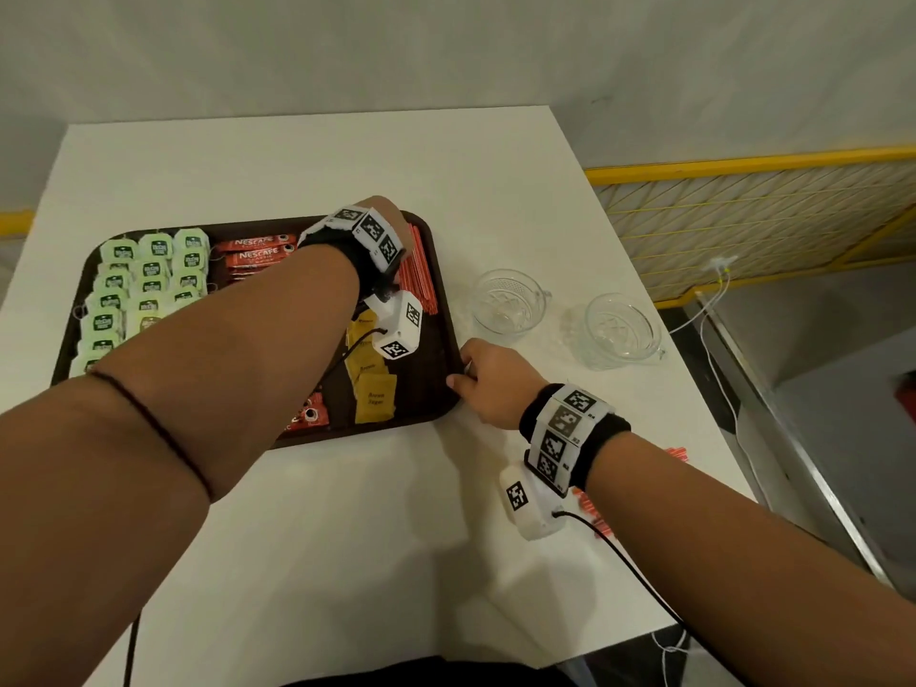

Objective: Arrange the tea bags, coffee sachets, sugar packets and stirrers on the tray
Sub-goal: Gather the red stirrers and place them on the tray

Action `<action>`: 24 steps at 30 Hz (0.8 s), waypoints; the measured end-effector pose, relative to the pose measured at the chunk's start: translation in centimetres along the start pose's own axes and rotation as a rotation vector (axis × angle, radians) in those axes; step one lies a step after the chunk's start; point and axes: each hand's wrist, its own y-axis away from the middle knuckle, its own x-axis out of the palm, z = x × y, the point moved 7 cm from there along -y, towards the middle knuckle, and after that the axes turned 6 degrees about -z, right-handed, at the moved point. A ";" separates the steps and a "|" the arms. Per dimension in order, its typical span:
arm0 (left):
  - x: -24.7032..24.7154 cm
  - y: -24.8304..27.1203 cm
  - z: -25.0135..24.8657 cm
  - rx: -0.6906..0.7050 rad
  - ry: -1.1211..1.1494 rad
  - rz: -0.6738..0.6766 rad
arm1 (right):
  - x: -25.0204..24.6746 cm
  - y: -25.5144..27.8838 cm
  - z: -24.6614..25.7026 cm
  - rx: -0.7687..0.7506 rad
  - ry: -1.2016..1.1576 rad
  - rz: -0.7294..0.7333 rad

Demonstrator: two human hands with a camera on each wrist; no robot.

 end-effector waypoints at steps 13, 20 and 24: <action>1.3 3.9 -1.1 0.133 -0.036 -0.096 | -0.2 0.6 0.3 -0.003 0.015 0.044; 0.6 6.4 -2.8 0.149 -0.103 -0.225 | -2.7 3.5 -0.8 -0.095 0.053 0.066; -0.9 9.3 -3.6 0.071 -0.059 -0.340 | -6.4 6.8 -3.1 -0.163 0.103 0.040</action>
